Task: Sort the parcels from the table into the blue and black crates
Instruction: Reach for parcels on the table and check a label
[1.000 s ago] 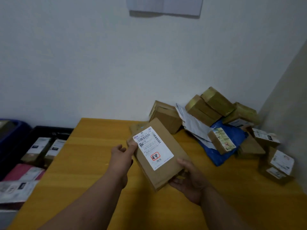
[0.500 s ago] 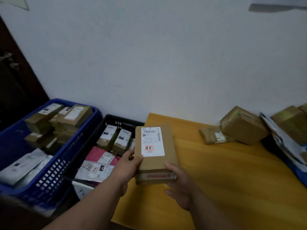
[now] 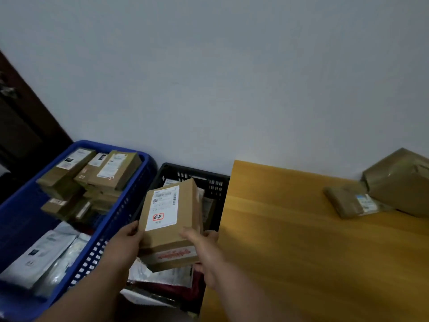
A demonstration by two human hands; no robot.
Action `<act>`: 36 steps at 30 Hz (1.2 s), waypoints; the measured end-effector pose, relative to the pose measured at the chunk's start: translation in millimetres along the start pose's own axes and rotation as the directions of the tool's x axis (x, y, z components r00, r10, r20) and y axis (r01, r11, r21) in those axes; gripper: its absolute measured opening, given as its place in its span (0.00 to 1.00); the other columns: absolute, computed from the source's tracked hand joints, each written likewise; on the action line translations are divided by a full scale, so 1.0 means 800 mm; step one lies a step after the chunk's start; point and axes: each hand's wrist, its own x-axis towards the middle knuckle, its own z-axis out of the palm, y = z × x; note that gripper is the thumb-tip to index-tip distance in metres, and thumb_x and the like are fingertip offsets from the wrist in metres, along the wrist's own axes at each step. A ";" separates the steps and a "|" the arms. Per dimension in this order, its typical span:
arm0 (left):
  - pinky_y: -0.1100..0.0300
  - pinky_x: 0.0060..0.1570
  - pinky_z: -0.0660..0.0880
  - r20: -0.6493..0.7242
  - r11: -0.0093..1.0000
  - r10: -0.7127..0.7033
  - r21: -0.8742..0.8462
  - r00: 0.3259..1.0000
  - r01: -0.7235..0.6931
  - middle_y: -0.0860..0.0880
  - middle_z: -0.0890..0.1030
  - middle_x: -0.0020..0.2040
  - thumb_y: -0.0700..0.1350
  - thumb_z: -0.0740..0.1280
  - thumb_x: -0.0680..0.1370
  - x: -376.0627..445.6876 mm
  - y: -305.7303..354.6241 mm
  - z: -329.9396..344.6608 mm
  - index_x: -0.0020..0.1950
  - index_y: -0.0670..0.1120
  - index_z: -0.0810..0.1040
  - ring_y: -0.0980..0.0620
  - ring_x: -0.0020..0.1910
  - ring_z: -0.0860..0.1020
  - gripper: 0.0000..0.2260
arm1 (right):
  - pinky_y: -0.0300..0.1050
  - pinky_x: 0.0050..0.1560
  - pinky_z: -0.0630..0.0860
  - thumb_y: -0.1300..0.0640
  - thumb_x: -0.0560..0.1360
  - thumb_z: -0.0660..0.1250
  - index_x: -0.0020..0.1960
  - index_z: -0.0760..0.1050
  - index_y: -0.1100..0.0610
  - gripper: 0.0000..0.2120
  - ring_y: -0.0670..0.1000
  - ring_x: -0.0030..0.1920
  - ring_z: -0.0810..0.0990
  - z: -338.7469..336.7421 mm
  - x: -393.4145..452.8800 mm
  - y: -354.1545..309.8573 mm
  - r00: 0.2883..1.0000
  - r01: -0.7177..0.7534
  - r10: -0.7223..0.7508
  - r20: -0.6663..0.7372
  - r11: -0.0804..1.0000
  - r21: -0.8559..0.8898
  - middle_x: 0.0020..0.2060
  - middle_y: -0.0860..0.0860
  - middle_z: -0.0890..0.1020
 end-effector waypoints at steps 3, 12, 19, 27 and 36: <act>0.44 0.67 0.69 -0.014 0.993 0.011 0.116 1.000 -0.010 0.44 0.72 0.70 0.43 0.60 0.82 0.034 0.003 -0.001 0.74 0.49 0.67 0.42 0.65 0.73 0.20 | 0.51 0.50 0.79 0.32 0.56 0.72 0.63 0.61 0.46 0.41 0.52 0.51 0.79 0.020 0.040 -0.010 0.986 -0.023 0.021 -0.165 1.000 -0.007 0.56 0.52 0.75; 0.54 0.49 0.78 0.245 0.932 0.069 0.329 0.967 -0.150 0.52 0.81 0.49 0.47 0.64 0.80 0.143 0.023 0.057 0.58 0.52 0.79 0.53 0.45 0.80 0.09 | 0.50 0.53 0.74 0.34 0.66 0.70 0.72 0.52 0.48 0.44 0.58 0.60 0.69 0.031 0.143 -0.035 0.832 -0.173 0.052 -0.552 0.970 -0.170 0.61 0.55 0.61; 0.60 0.54 0.72 0.468 0.764 0.107 0.526 0.877 -0.374 0.45 0.78 0.62 0.45 0.61 0.81 0.265 0.019 0.073 0.65 0.47 0.75 0.50 0.57 0.76 0.14 | 0.52 0.57 0.69 0.36 0.66 0.70 0.72 0.51 0.51 0.44 0.62 0.63 0.66 0.073 0.222 -0.020 0.684 -0.293 0.188 -0.705 0.956 -0.029 0.65 0.58 0.61; 0.54 0.68 0.66 0.592 0.526 0.055 0.667 0.804 -0.528 0.44 0.69 0.72 0.47 0.57 0.83 0.354 0.003 0.101 0.75 0.44 0.64 0.47 0.69 0.68 0.21 | 0.51 0.53 0.67 0.43 0.69 0.69 0.71 0.56 0.50 0.37 0.61 0.62 0.65 0.067 0.290 -0.014 0.598 -0.166 0.134 -0.790 0.985 0.042 0.65 0.57 0.63; 0.43 0.73 0.56 0.679 0.247 -0.033 0.716 0.733 -0.652 0.49 0.62 0.76 0.43 0.59 0.78 0.406 -0.024 0.156 0.77 0.50 0.60 0.48 0.74 0.61 0.26 | 0.58 0.66 0.67 0.44 0.75 0.61 0.76 0.58 0.52 0.32 0.61 0.68 0.63 0.052 0.309 0.008 0.545 -0.190 -0.029 -0.838 0.969 -0.157 0.72 0.57 0.61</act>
